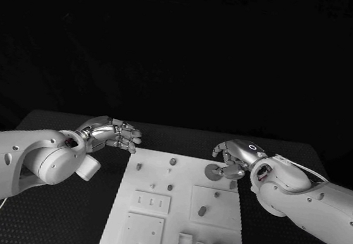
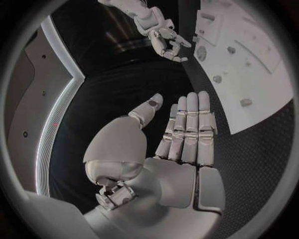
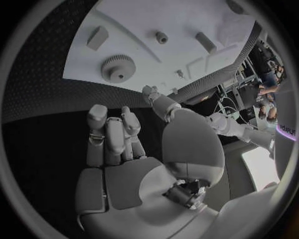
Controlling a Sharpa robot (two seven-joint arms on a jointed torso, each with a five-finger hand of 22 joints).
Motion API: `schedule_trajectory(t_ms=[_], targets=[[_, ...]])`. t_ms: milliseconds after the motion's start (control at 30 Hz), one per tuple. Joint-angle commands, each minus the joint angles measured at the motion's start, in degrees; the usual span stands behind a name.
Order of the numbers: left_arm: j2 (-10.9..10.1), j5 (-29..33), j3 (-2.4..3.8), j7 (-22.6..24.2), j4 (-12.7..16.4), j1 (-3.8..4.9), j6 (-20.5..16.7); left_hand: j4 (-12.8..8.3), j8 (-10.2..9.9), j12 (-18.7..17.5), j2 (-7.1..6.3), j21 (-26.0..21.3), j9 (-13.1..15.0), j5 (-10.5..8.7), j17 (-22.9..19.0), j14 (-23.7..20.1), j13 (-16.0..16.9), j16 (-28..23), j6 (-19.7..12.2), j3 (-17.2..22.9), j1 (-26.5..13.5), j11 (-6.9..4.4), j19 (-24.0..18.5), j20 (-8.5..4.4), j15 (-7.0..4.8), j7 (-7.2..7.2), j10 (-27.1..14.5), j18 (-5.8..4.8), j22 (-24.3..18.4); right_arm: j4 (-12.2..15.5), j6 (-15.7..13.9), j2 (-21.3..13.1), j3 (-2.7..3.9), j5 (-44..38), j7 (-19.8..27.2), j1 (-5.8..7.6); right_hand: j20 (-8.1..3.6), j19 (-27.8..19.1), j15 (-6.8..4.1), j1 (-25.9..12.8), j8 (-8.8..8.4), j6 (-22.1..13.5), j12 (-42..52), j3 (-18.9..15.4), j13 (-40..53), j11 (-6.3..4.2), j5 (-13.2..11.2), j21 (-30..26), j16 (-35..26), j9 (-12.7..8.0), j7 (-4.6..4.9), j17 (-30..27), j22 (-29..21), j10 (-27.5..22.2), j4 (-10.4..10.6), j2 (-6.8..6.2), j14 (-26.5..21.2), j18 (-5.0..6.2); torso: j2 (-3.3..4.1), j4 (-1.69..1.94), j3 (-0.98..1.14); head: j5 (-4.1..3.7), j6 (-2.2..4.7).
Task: Assemble the parts on the task board
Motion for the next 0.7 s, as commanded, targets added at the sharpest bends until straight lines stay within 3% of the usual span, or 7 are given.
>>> schedule_trajectory(t_ms=[33, 267, 333, 700], targets=[[0.2, -0.1, 0.04, 0.4, 0.1, 0.13, 0.5, -0.1, -0.3, -0.3, -0.52, -0.3, 0.0, 0.29, 0.1, 0.2, 0.1, -0.4, -0.2, -0.3, -0.1, 0.09, -0.1, -0.25, 0.28, 0.11, 0.3, 0.48, 0.1, -1.0, 3.1, 0.1, -0.06, -0.1, 0.0, -0.55, -0.46, 0.0, -0.02, -0.3, 0.23, -0.3, 1.8, -0.1, 3.8, -0.18, 0.2, 0.5, 0.4, 0.1, 0.31, 0.4, 0.9, 1.1, 0.3, -0.23, 0.7, 2.7, -0.02, 0.01, -0.08, -0.4, -0.08], [0.6, -0.1, 0.03, 0.4, -0.1, 0.1, 0.6, -0.1, -0.3, -0.3, -0.49, -0.3, 0.0, 0.29, 0.1, 0.2, 0.1, -0.4, -0.2, -0.3, -0.1, 0.09, -0.1, -0.25, 0.28, 0.12, 0.4, 0.48, 0.1, -4.1, 4.6, 1.5, -0.07, -0.2, 0.0, -1.93, -0.65, 0.2, 0.05, -0.5, 0.35, -0.3, 3.1, -0.2, 3.8, -0.11, 0.2, 0.7, 0.9, 0.3, 0.36, 0.8, 0.9, 1.3, 0.6, -0.07, 1.1, 2.7, 0.01, 0.2, 0.01, -0.43, -0.48], [0.6, -0.1, 0.02, 0.5, -0.1, 0.1, 0.5, -0.1, -0.3, -0.3, -0.49, -0.4, 0.0, 0.29, 0.1, 0.2, 0.1, -0.4, -0.2, -0.3, -0.1, 0.08, -0.1, -0.24, 0.28, 0.13, 0.4, 0.48, 0.1, -4.5, 4.6, 1.7, -0.07, 0.1, 0.1, -2.25, -0.67, 0.2, 0.07, -0.5, 0.29, -0.4, 2.7, -0.3, 3.5, -0.09, 0.2, 0.7, 0.8, 0.3, 0.38, 0.4, 0.9, 0.8, 0.6, -0.02, 0.9, 2.7, -0.03, 0.17, -0.06, -0.41, -0.55], [0.8, -0.1, 0.02, 0.4, -0.4, 0.09, 0.6, -0.1, -0.3, -0.4, -0.48, -0.4, 0.0, 0.29, 0.2, 0.3, 0.2, -0.5, -0.3, -0.3, -0.2, 0.07, 0.0, -0.24, 0.29, 0.16, 0.4, 0.47, 0.1, -6.4, 3.6, 2.7, -0.06, 0.4, 0.9, -2.57, -0.62, -0.3, 0.13, -0.6, 0.21, -0.7, 0.9, -0.1, 1.9, -0.02, 0.2, 0.3, 0.3, 0.3, 0.45, -1.2, 0.7, -1.6, 0.9, 0.5, -0.3, 2.7, -0.02, 0.15, -0.08, -0.39, -0.86]])
